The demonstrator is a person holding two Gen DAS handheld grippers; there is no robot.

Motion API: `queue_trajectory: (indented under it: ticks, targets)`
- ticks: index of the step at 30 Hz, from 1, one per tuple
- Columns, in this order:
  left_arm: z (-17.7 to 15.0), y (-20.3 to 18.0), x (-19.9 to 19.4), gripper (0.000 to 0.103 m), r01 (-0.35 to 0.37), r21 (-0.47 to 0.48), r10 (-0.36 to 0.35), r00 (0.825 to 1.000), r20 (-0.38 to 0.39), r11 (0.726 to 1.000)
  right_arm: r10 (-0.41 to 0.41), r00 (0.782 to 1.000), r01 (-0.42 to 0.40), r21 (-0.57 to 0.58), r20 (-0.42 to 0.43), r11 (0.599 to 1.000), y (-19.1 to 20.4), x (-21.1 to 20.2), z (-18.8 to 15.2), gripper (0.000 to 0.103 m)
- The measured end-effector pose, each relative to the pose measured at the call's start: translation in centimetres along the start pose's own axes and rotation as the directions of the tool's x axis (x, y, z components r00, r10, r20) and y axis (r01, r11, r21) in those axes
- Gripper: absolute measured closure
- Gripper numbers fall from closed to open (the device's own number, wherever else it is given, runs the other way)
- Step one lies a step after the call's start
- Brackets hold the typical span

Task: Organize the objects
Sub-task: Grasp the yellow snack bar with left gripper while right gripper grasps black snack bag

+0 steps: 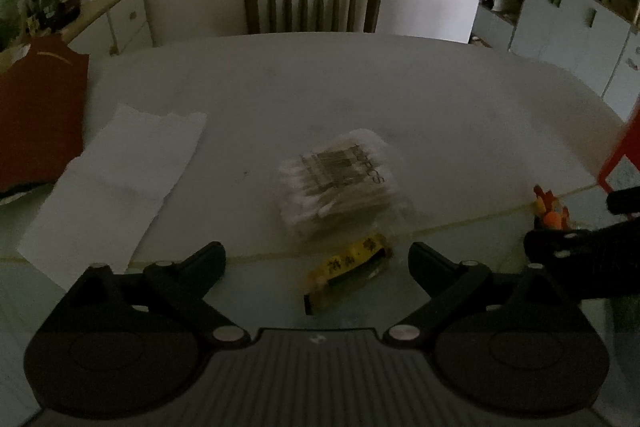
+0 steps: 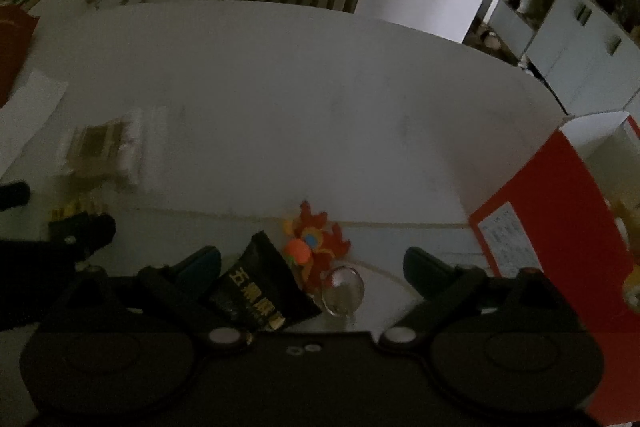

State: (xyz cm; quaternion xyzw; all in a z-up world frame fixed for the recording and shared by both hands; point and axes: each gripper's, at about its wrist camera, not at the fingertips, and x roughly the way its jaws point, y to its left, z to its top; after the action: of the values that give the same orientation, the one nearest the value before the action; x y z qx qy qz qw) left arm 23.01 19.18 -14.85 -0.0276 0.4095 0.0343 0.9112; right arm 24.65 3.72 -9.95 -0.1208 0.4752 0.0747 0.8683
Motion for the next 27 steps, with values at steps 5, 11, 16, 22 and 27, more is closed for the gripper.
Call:
queue_trajectory:
  ticks: [5, 11, 16, 22, 27]
  targets:
    - [-0.9, -0.5, -0.6, 0.018, -0.014, 0.046, 0.013, 1.0, 0.021, 0.999, -0.032, 1.0, 0.032, -0.042, 0.001, 0.999, 0.1, -0.4, -2.1, 0.006]
    - [-1.3, -1.0, -1.5, 0.045, 0.004, 0.073, -0.006, 0.999, 0.033, 0.997, -0.035, 0.999, 0.034, -0.016, -0.022, 0.999, -0.8, -0.5, -3.7, 0.013]
    - [-1.3, -1.8, -1.9, 0.07, 0.032, 0.11, -0.035, 0.999, 0.028, 0.993, 0.032, 0.999, -0.031, 0.016, -0.033, 0.999, -2.3, -0.9, -3.4, 0.031]
    - [-1.3, -2.2, -2.0, 0.079, 0.056, 0.128, -0.059, 0.998, 0.015, 0.99, 0.093, 0.995, -0.093, 0.004, -0.035, 0.996, -2.6, -1.4, -3.8, 0.061]
    - [-1.5, -2.3, -2.4, 0.082, 0.069, 0.131, -0.07, 0.998, 0.001, 0.989, 0.11, 0.993, -0.11, -0.025, -0.036, 0.994, -2.5, -2.2, -4.2, 0.07]
